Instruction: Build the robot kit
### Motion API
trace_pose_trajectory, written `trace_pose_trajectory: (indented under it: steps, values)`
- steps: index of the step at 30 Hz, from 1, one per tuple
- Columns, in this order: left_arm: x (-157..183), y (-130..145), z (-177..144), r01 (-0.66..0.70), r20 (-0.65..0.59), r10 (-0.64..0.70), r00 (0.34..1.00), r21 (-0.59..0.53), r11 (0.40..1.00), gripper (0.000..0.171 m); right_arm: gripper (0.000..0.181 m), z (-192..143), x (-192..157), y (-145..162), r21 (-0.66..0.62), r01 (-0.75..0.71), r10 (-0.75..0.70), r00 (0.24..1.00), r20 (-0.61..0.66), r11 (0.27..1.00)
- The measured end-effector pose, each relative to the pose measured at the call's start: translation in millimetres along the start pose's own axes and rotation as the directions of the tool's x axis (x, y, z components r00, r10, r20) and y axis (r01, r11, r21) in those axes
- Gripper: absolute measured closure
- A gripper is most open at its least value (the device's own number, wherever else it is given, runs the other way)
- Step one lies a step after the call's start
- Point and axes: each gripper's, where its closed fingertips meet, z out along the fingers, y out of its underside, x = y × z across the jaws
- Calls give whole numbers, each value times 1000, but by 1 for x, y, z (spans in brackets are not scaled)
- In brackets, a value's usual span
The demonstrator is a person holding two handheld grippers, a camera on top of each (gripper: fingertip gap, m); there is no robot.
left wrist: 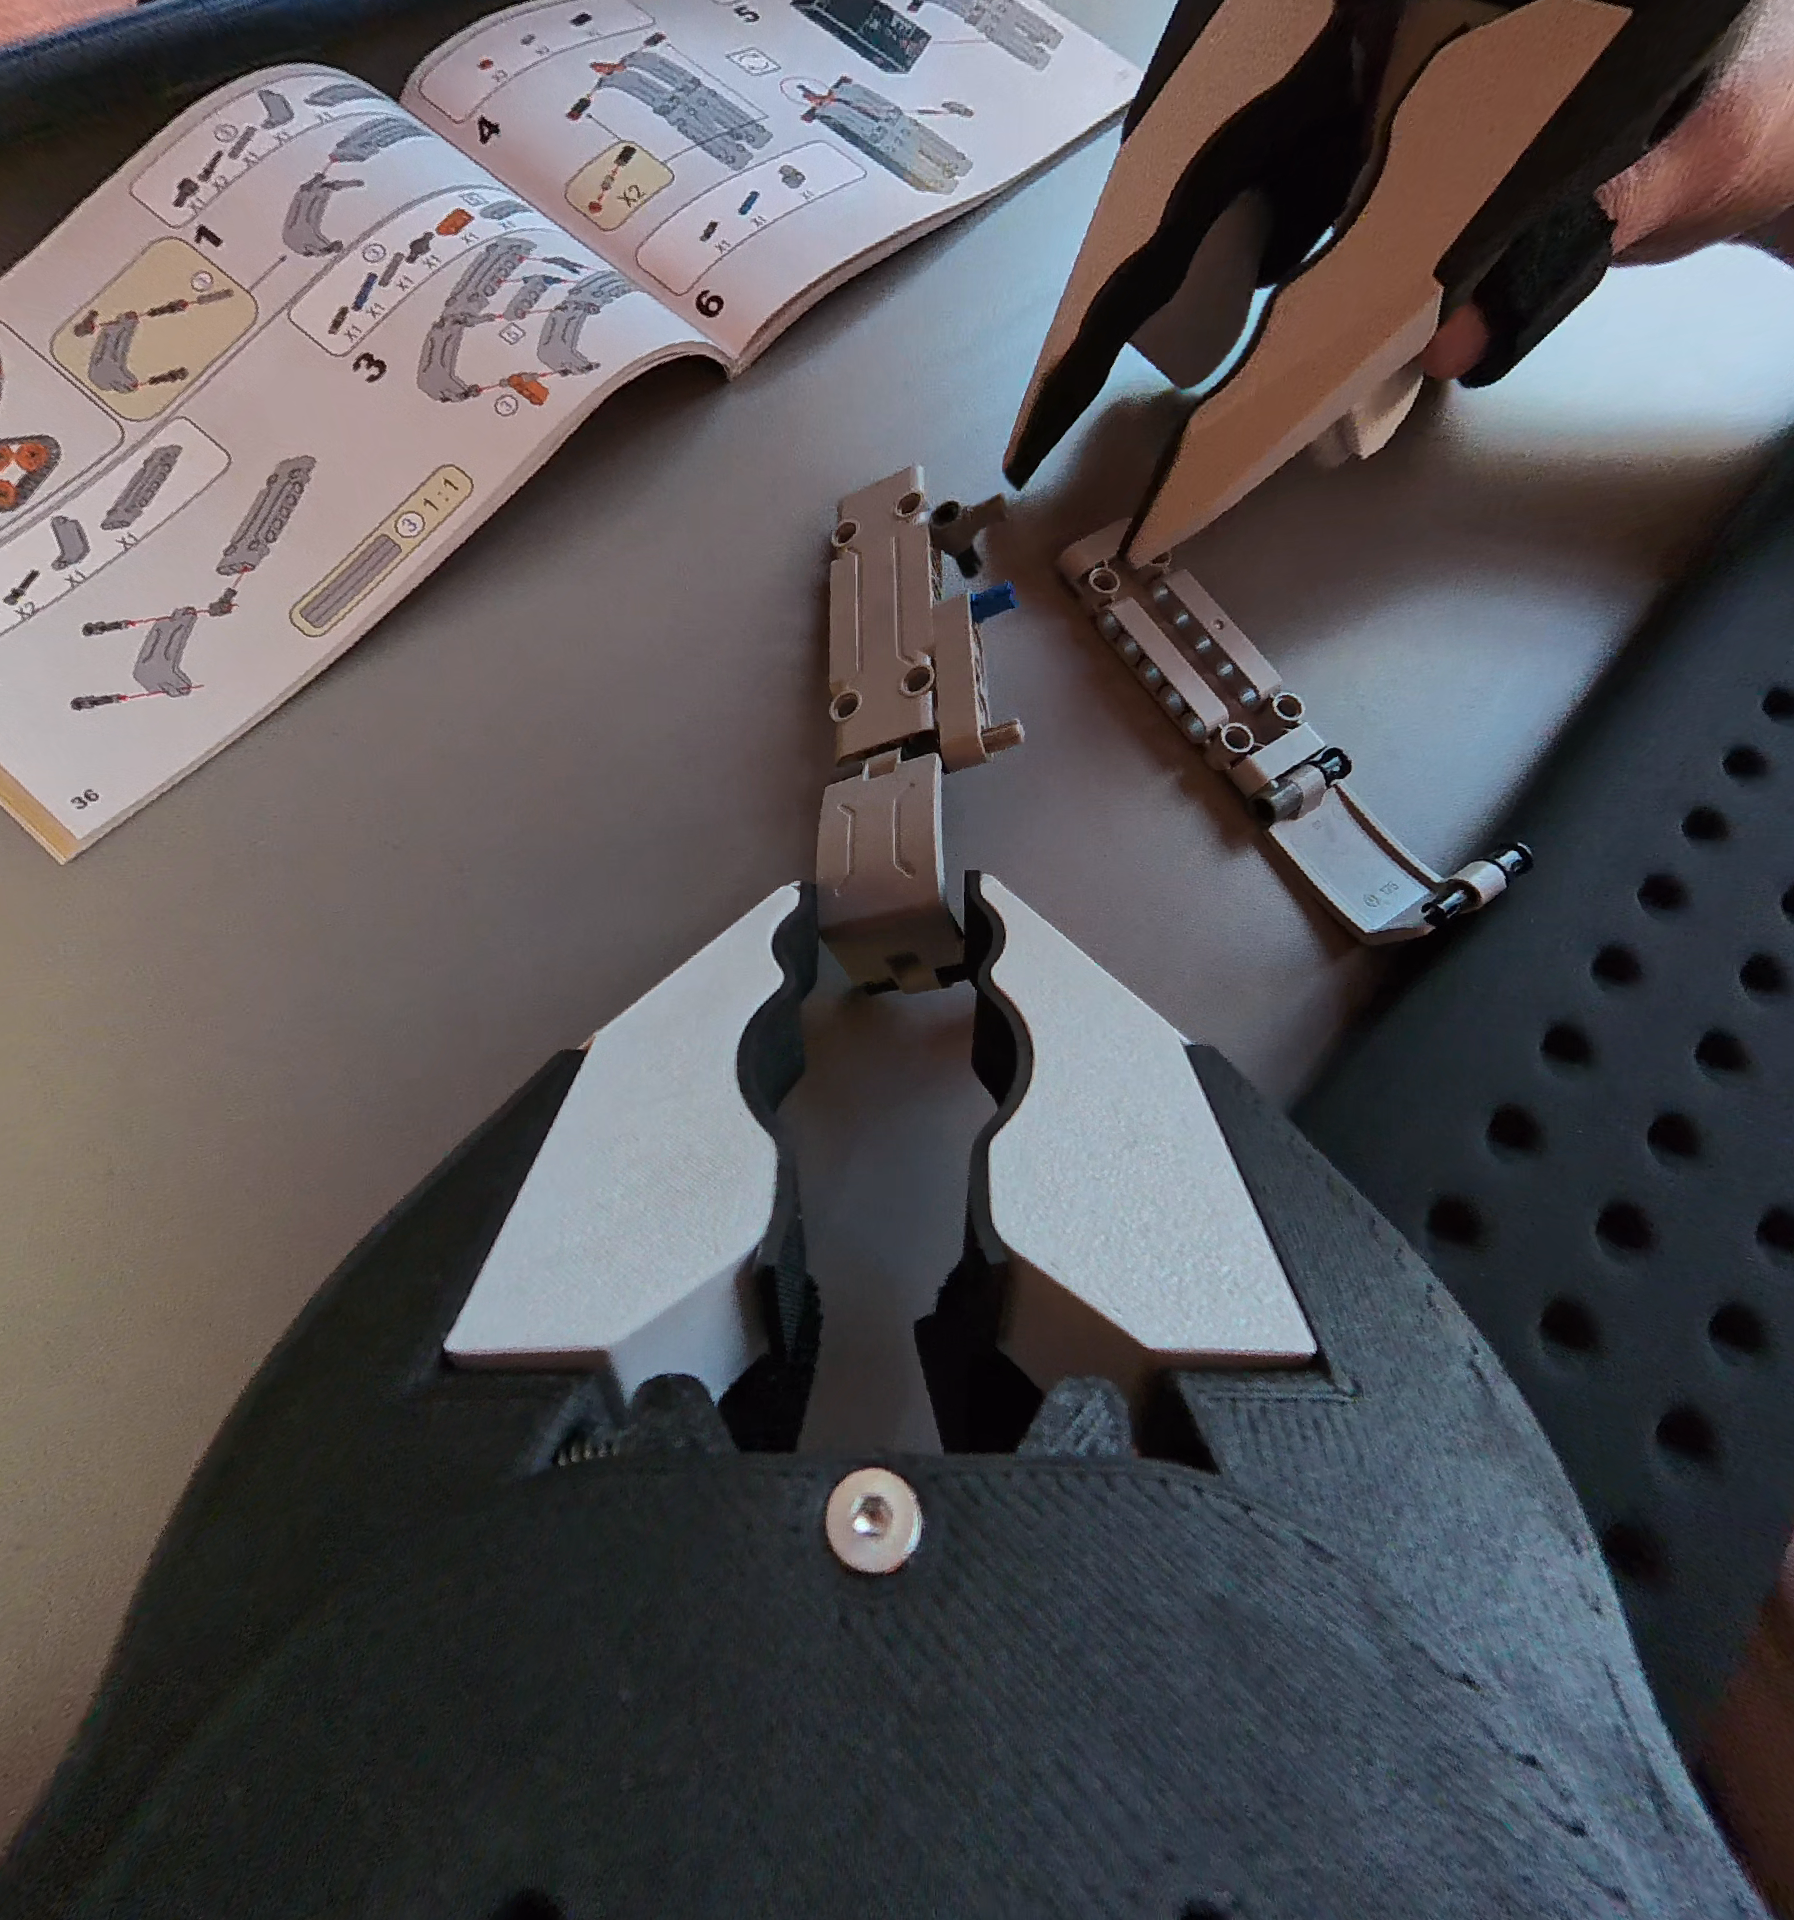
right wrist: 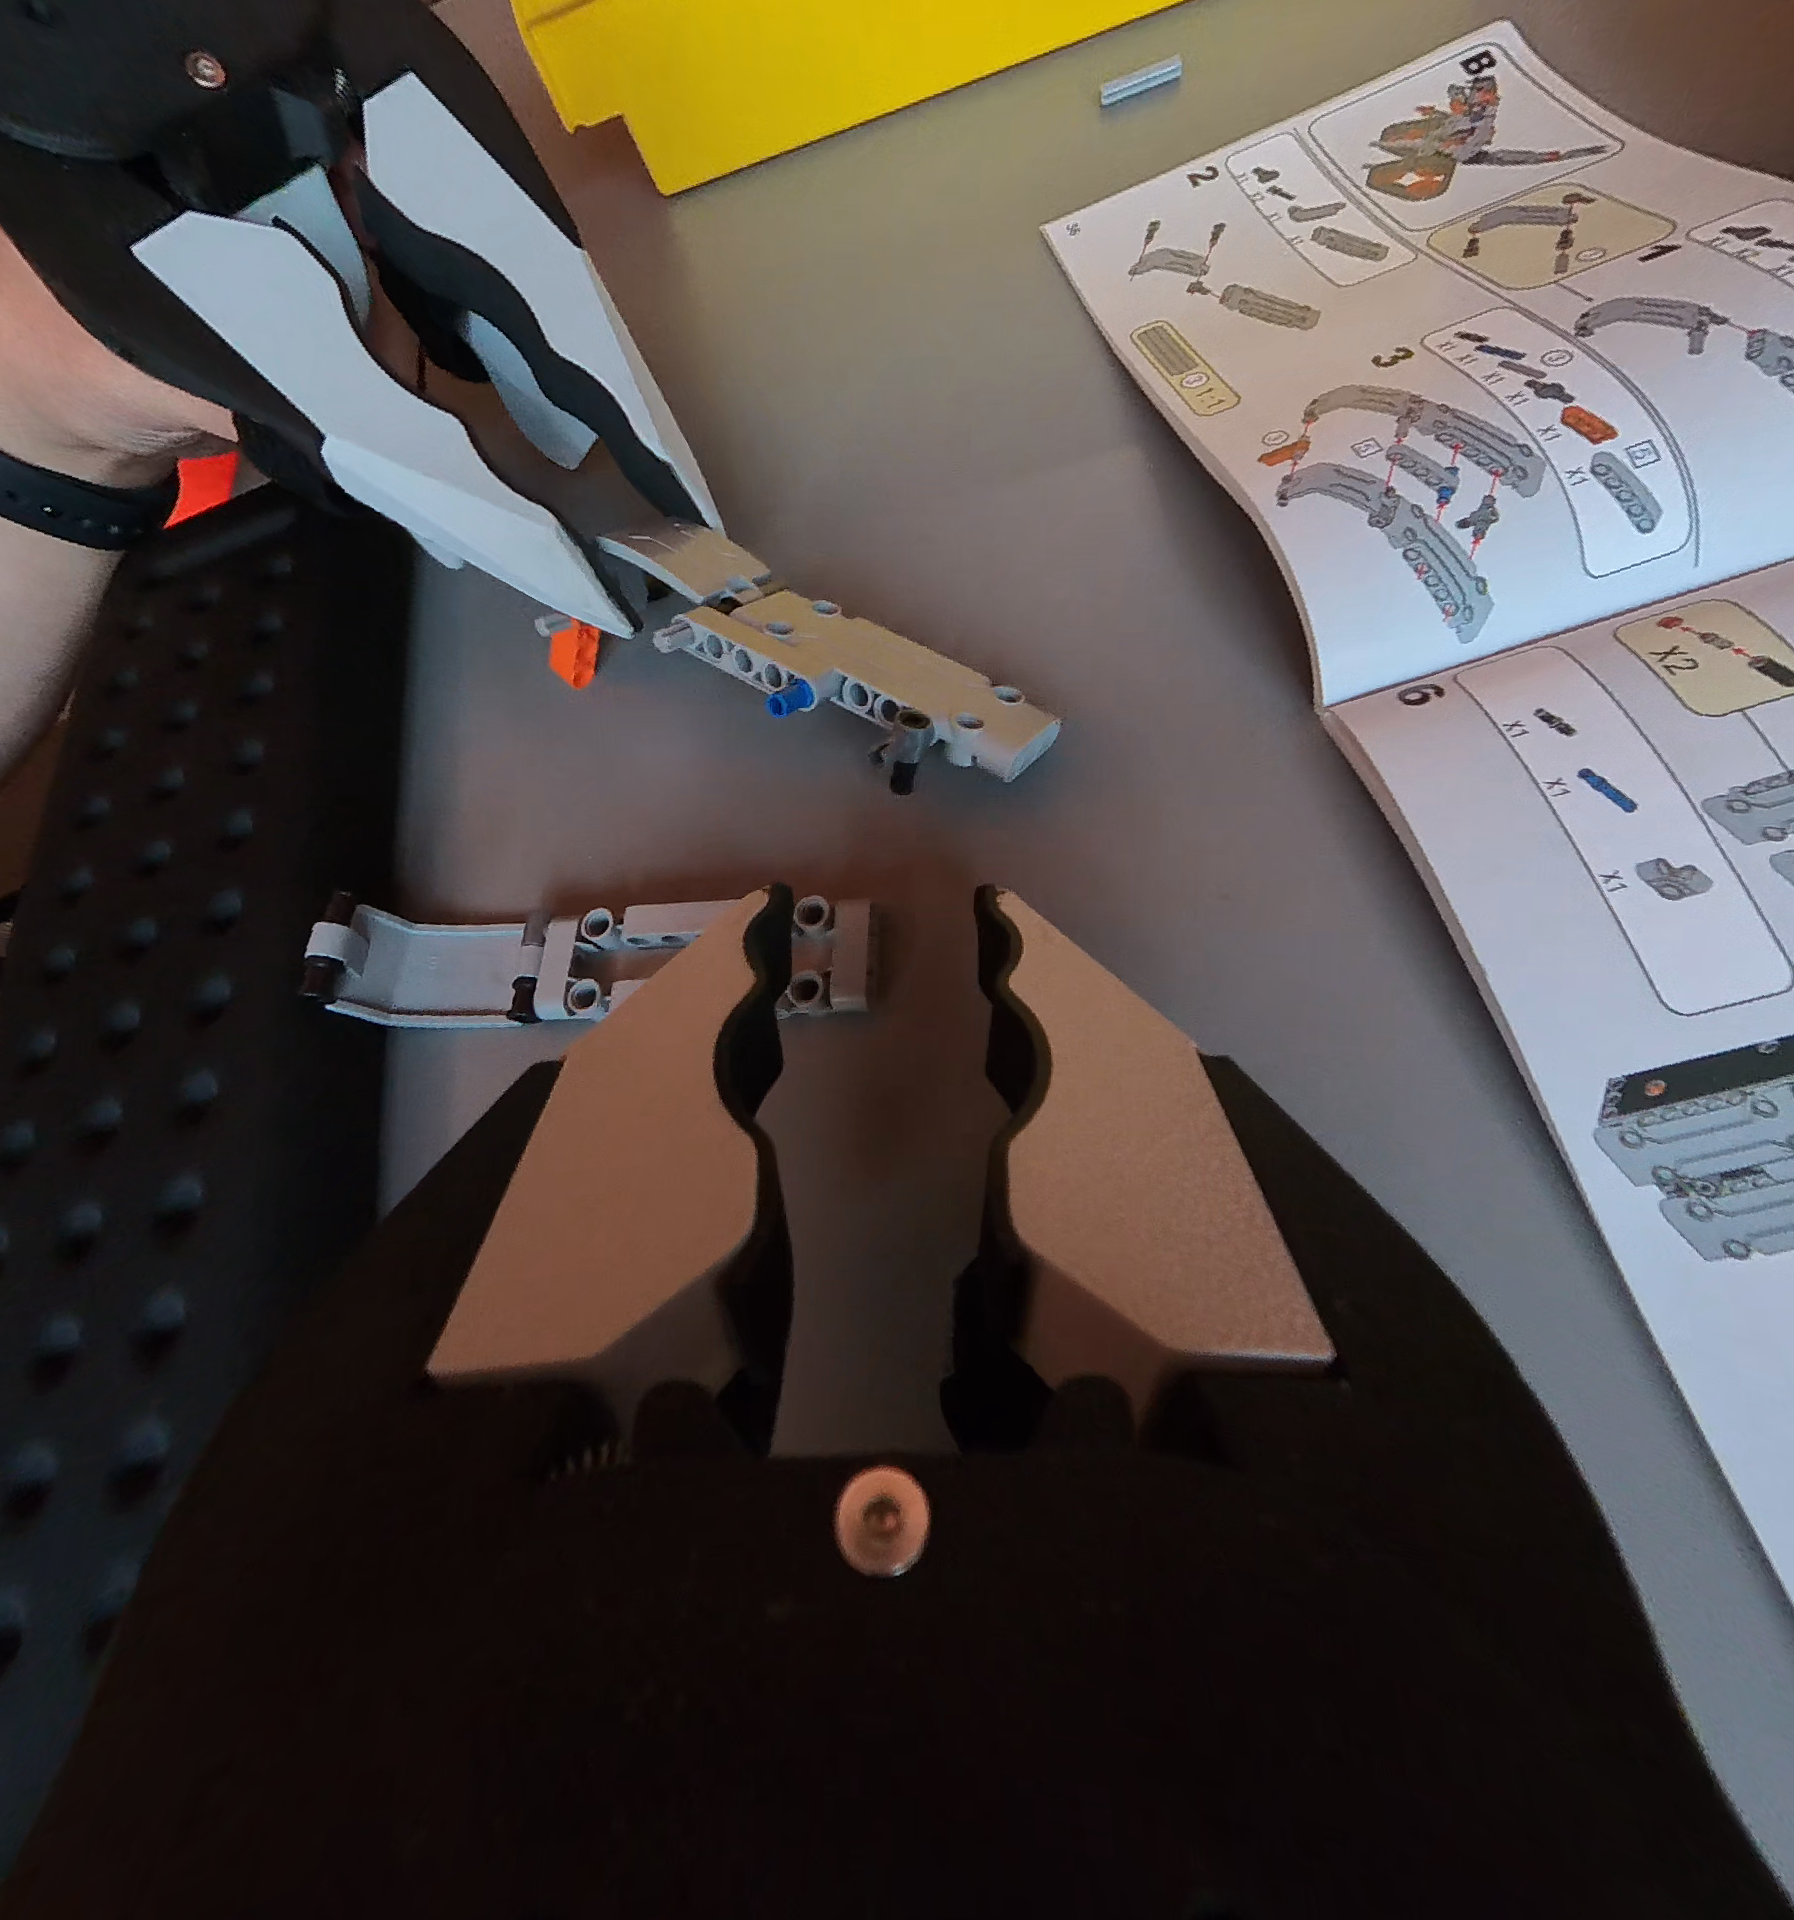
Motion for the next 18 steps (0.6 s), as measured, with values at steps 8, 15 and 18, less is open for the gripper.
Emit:
trace_pose_trajectory:
  steps: [8,15,18]
  values:
    - [2,0,1,0,-24,0,1000,3,1000,145,149,-6,14,-11,83,-34,38,998,-43,996]
    - [3,0,1,3,-37,-3,999,7,1000,146,149,-8,18,-13,96,8,0,997,-81,995]
    - [2,-1,2,2,-36,-2,999,6,1000,146,144,-5,13,-13,82,67,-59,994,-88,994]
